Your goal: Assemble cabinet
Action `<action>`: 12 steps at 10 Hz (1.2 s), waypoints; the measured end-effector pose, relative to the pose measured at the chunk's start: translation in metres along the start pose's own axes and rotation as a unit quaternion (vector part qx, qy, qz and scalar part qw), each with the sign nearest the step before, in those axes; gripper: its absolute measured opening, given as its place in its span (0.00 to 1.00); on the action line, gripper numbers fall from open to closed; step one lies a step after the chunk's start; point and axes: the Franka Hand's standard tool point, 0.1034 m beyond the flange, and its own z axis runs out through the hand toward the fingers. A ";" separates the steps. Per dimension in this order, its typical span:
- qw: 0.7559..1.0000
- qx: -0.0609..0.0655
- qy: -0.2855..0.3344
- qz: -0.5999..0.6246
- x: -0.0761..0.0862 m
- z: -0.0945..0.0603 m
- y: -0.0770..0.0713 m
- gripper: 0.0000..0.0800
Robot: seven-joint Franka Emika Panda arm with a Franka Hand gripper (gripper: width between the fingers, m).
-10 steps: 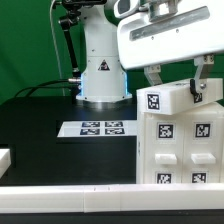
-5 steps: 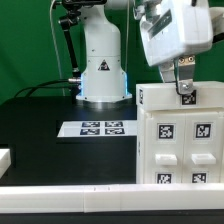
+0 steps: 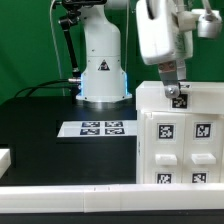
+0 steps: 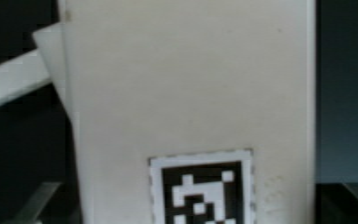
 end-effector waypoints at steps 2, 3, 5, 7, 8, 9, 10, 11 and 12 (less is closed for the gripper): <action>0.999 0.002 -0.004 0.038 -0.001 0.000 -0.001 0.71; 0.999 0.001 -0.008 0.046 -0.001 0.000 -0.001 0.71; 0.998 0.002 -0.011 0.055 -0.002 -0.001 -0.002 0.71; 0.999 0.001 -0.012 0.029 -0.002 -0.001 0.000 0.95; 1.000 0.005 -0.015 0.019 -0.005 -0.003 -0.001 0.95; 1.000 0.012 -0.018 0.016 -0.010 -0.006 0.001 0.98; 1.000 0.016 -0.023 0.013 -0.015 -0.011 0.002 0.98; 0.999 0.020 -0.028 0.011 -0.020 -0.017 0.001 1.00; 0.999 0.023 -0.032 0.010 -0.023 -0.023 0.000 1.00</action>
Offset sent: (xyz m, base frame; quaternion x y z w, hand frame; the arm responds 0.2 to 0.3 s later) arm -0.0007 0.0004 -0.0002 -0.0276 -0.0080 0.0927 0.9953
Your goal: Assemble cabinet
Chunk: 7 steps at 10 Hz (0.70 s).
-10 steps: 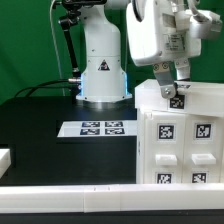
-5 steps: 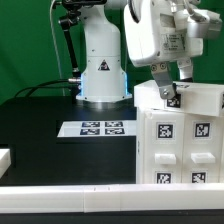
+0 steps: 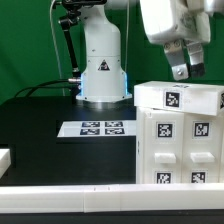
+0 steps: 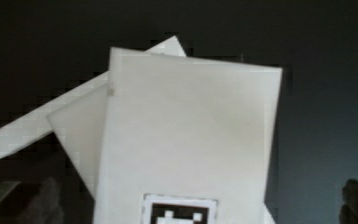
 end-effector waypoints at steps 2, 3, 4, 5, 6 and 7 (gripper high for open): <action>1.000 0.001 -0.001 -0.018 -0.002 -0.001 -0.001 1.00; 1.000 0.001 -0.001 -0.023 -0.001 -0.001 -0.001 1.00; 0.999 0.001 0.000 -0.049 -0.001 -0.001 -0.001 1.00; 0.990 -0.007 0.003 -0.143 -0.001 -0.002 -0.002 1.00; 0.976 -0.008 0.001 -0.216 -0.002 -0.004 -0.004 1.00; 0.962 -0.008 0.000 -0.271 -0.003 -0.004 -0.004 1.00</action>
Offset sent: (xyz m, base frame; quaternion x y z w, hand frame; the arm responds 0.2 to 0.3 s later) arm 0.0000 0.0000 0.0000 0.0000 0.0000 -0.0650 0.9979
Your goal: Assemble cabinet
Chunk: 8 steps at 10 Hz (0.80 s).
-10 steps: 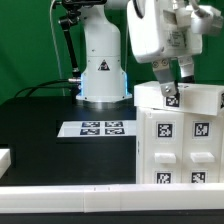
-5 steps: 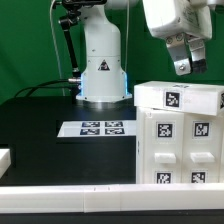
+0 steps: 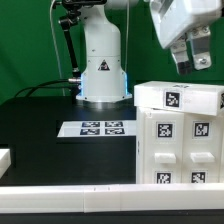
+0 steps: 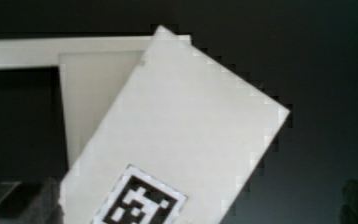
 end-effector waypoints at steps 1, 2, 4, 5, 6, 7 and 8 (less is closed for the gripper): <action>0.999 0.000 0.000 -0.050 0.000 0.000 0.000 1.00; 0.994 0.000 0.000 -0.110 0.001 0.000 0.000 1.00; 0.981 -0.002 0.001 -0.193 0.002 0.002 0.001 1.00; 0.972 -0.002 0.001 -0.234 0.003 0.002 0.001 1.00; 0.968 -0.002 0.001 -0.252 0.003 0.002 0.001 1.00; 0.952 -0.003 0.002 -0.305 0.003 0.002 0.001 1.00; 0.921 -0.008 0.008 -0.390 0.002 0.001 0.001 1.00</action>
Offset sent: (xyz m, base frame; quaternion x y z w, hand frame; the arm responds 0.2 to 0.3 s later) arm 0.0000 0.0000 0.0000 0.0000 0.0000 -0.1296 0.9916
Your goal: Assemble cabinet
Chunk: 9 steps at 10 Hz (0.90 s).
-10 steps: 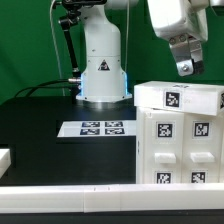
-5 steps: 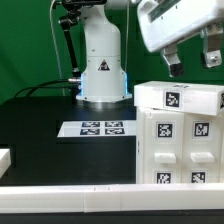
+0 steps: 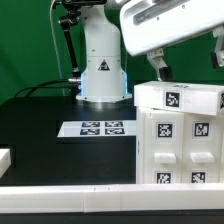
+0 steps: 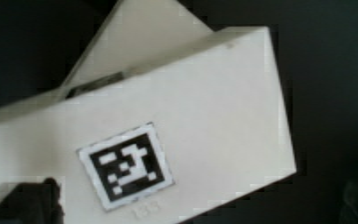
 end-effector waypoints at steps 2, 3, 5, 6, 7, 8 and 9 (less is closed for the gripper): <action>0.988 0.000 -0.003 -0.155 -0.002 0.001 0.000 1.00; 0.975 -0.002 -0.011 -0.223 -0.001 0.004 0.006 1.00; 0.949 -0.005 -0.026 -0.315 -0.001 0.006 0.011 1.00; 0.941 -0.008 -0.025 -0.336 0.001 0.006 0.012 1.00; 0.930 -0.011 -0.024 -0.366 0.001 0.006 0.013 1.00; 0.914 -0.015 -0.024 -0.404 0.003 0.005 0.015 1.00; 0.899 -0.018 -0.025 -0.436 0.005 0.005 0.016 1.00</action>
Offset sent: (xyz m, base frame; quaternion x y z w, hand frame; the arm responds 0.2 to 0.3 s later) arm -0.0007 0.0150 -0.0138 0.0496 -0.0958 -0.2624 0.9589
